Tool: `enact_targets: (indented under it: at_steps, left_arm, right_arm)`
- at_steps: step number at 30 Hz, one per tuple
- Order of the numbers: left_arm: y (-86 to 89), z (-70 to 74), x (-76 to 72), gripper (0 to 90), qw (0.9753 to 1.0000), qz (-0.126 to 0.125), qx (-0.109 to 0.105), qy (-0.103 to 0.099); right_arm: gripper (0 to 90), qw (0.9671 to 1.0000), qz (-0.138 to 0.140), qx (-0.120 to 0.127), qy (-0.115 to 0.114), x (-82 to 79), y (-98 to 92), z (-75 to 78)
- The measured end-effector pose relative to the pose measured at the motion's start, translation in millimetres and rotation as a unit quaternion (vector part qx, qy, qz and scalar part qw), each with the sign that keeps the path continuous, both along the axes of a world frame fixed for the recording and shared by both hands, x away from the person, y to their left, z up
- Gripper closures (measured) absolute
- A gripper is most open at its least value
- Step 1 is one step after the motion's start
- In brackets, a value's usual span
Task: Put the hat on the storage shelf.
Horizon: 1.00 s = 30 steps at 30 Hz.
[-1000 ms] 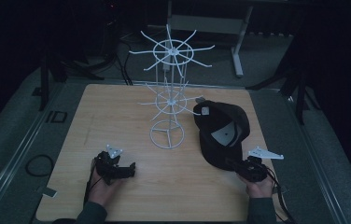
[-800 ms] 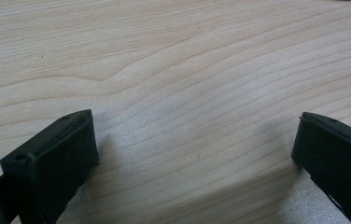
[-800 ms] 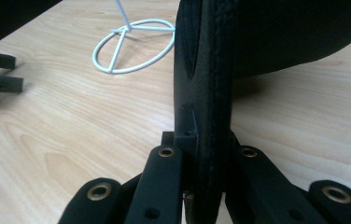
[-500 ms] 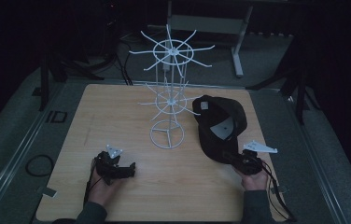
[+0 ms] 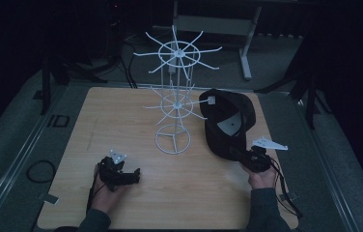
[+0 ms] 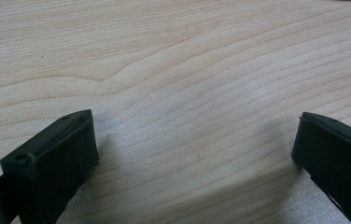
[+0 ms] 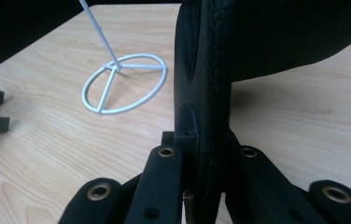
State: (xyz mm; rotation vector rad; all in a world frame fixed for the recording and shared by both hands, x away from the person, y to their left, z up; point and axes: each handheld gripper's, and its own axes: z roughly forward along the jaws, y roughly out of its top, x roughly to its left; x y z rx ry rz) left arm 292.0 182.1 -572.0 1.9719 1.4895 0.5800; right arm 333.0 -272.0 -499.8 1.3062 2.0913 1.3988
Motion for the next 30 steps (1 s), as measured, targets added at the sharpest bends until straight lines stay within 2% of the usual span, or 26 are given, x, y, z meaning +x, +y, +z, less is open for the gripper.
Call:
enact_targets:
  at_steps: [12,20,30]
  left_arm:
    - [-0.2,-0.1,0.0,0.1,1.0000,0.001,0.000,-0.001]
    - [0.0,0.0,0.1,0.1,1.0000,0.000,0.000,-0.001]
    - [0.0,-0.1,0.1,0.1,1.0000,0.000,0.000,-0.002]
  right_arm:
    - [86.6,0.9998,0.007,0.018,-0.010,7.2,7.2,9.2]
    - [86.6,0.9995,0.002,0.024,-0.021,9.2,10.0,16.2]
    - [86.6,0.9992,-0.002,0.019,-0.034,9.7,14.2,22.3]
